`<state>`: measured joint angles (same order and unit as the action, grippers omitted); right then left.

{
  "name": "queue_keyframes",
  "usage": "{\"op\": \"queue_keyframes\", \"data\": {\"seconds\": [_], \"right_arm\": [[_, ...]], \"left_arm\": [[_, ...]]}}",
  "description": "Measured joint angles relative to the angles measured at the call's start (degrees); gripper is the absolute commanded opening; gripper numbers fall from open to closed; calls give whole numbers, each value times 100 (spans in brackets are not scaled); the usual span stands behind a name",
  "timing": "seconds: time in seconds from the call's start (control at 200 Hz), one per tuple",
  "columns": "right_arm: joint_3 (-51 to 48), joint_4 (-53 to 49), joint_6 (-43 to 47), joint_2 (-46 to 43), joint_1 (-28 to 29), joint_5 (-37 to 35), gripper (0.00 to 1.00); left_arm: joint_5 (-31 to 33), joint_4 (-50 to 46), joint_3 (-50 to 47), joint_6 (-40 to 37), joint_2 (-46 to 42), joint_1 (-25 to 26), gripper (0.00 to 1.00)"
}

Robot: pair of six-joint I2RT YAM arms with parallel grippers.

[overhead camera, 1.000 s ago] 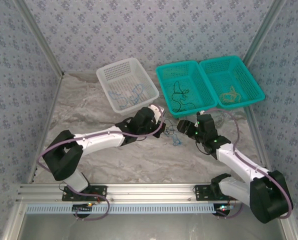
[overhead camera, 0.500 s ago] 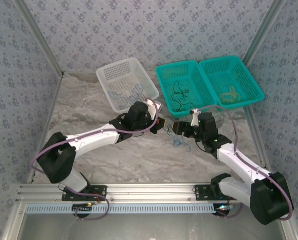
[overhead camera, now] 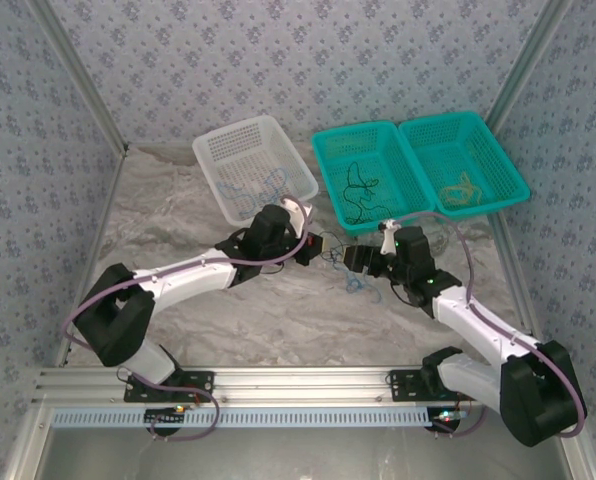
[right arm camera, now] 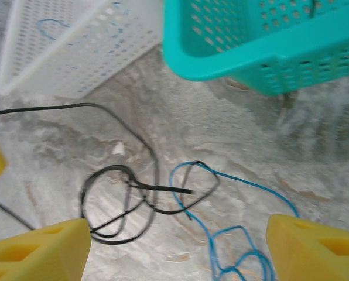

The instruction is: Untangle the cables

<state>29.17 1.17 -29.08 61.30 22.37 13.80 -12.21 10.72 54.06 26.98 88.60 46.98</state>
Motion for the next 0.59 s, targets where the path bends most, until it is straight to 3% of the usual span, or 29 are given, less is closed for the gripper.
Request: {"op": "queue_keyframes", "data": {"seconds": [0.185,0.27,0.41,0.595], "right_arm": [[-2,-378,-52,424,22,-568,73],[0,-667,-125,573,44,-809,55],[2,-1250,-321,706,72,-1117,42],[7,-1683,-391,837,238,-1169,38]], "left_arm": [[129,11,-81,216,0,-85,0],[151,20,-98,315,0,-131,0],[175,22,-98,426,0,-190,0],[173,22,-98,511,0,-199,0]]}}
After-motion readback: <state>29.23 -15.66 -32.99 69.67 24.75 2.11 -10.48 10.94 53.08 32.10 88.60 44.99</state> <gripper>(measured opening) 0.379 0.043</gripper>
